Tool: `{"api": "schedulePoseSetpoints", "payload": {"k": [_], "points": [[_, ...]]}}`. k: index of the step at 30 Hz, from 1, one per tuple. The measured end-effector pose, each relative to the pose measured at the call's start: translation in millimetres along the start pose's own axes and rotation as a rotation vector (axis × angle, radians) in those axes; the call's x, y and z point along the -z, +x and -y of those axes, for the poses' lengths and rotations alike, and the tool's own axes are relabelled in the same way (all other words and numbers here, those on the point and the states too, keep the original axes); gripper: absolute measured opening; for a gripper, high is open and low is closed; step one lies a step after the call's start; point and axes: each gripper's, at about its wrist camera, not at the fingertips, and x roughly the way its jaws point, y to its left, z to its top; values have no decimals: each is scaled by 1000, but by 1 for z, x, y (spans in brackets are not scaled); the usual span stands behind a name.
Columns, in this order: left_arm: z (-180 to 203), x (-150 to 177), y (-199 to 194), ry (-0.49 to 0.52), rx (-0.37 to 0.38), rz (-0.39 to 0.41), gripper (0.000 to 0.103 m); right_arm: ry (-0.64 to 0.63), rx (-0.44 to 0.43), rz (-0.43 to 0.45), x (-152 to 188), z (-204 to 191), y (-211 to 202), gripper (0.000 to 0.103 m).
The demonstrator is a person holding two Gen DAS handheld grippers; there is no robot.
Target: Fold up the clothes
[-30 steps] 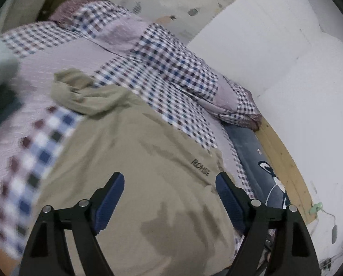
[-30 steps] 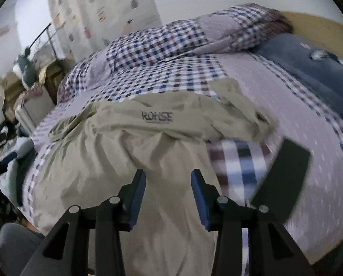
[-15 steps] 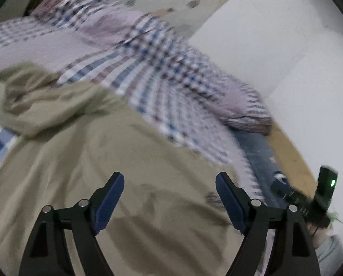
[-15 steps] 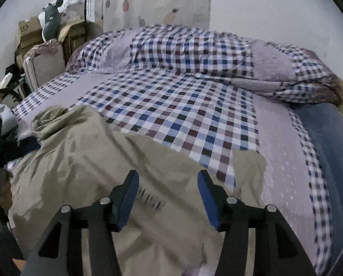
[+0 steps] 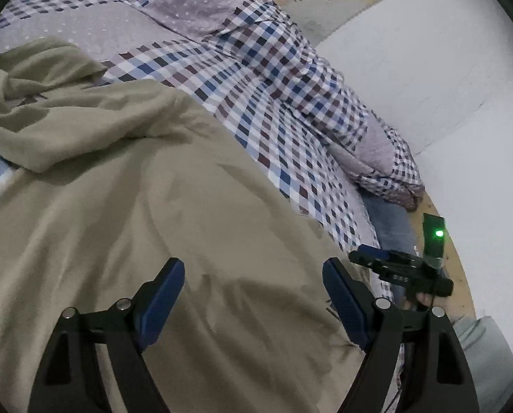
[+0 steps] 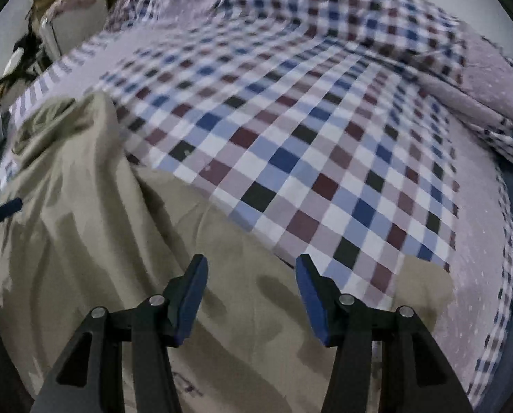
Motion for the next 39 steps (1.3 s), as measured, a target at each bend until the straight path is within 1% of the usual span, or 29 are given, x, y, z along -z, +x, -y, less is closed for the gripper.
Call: {"api": "schedulePoseSetpoints", "payload": {"k": [2, 5, 9, 10, 11, 12, 13, 14, 16, 18, 20, 22, 24, 26, 27, 28, 29, 30, 33, 35, 37, 39], "points": [[-3, -1, 3, -22, 12, -8, 85, -17, 3, -31, -4, 2, 13, 57], [-6, 0, 5, -28, 7, -11, 85, -35, -1, -67, -7, 3, 29, 57], [-10, 2, 10, -36, 7, -38, 85, -46, -10, -76, -10, -1, 47, 56], [-10, 3, 11, -33, 6, -43, 85, -47, -13, -75, -10, -2, 50, 55], [-9, 3, 11, -25, 3, -44, 85, -58, -2, -70, -10, -6, 51, 47], [-8, 3, 11, -18, 0, -41, 85, -85, 14, -49, -10, -14, 47, 24], [-8, 3, 11, -10, -3, -39, 85, -113, 35, -27, -8, -22, 41, 10], [-8, 3, 10, -7, -4, -37, 85, -141, 57, -4, -6, -30, 34, 4], [-9, 3, 9, -15, -2, -37, 85, -204, 111, 82, 3, -53, 10, 4], [-11, 1, 9, -29, 3, -42, 85, -296, 155, 165, 23, -87, -18, 4], [-13, 0, 8, -40, 10, -46, 85, -413, 114, 159, 53, -124, -34, 4], [-14, -2, 6, -47, 12, -43, 85, -531, 70, 150, 83, -161, -49, 6], [-15, -3, 4, -53, 8, -40, 85, -647, 11, 57, 121, -187, -52, 6], [-16, -3, 2, -55, 0, -40, 85, -681, -29, -2, 139, -195, -55, 7], [-16, -4, 2, -57, -4, -39, 85, -675, -65, -22, 144, -198, -57, 11], [-17, -4, 1, -60, -8, -38, 85, -653, -99, -31, 140, -197, -61, 18], [-18, -5, 0, -64, -14, -35, 85, -617, -127, -11, 135, -195, -67, 24], [-19, -5, -1, -69, -21, -33, 85, -581, -155, 9, 131, -193, -74, 36], [-25, -9, -4, -90, -44, -20, 85, -395, -192, 146, 96, -164, -89, 50], [-31, -11, -7, -111, -56, -9, 85, -257, -215, 227, 67, -148, -91, 55], [-38, -15, -10, -138, -63, 6, 85, -133, -251, 245, 37, -130, -80, 56], [-43, -17, -13, -160, -60, 16, 85, -35, -273, 230, 11, -124, -63, 56]]}}
